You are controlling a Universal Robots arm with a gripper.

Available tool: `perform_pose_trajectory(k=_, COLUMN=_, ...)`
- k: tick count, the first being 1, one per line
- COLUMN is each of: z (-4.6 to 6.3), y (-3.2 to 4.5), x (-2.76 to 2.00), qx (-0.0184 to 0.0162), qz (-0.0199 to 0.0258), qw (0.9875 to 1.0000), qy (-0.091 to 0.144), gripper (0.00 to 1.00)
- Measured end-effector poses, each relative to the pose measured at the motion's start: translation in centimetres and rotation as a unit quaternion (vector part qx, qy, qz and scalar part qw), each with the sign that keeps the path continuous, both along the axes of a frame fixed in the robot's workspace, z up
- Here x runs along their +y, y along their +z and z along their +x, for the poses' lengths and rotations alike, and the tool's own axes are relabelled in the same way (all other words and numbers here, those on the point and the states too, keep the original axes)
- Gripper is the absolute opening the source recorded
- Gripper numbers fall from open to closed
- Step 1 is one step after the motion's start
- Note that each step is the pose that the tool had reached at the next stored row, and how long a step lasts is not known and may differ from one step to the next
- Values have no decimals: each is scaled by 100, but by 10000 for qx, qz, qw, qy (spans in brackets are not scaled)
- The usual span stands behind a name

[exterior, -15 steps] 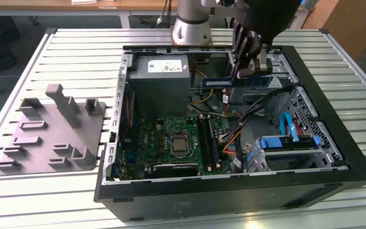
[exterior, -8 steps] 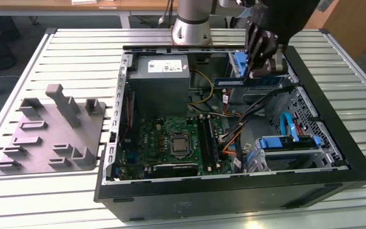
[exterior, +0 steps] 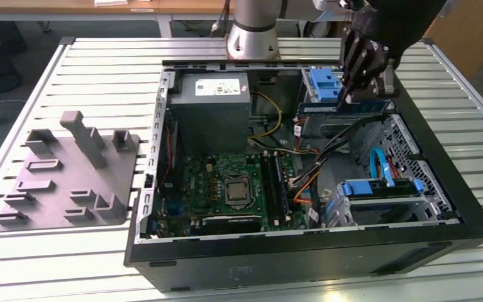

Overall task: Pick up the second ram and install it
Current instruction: 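Pick up the second ram and move it above second insertion slot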

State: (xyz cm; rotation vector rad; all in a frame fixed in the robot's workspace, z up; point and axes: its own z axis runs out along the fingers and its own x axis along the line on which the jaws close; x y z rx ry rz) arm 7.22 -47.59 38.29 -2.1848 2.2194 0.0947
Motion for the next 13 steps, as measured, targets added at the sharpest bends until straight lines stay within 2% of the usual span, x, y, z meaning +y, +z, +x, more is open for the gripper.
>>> perform_pose_trajectory(k=13, z=358, y=-9, x=0, qx=1, qz=0, qw=10000, qy=0, gripper=14)
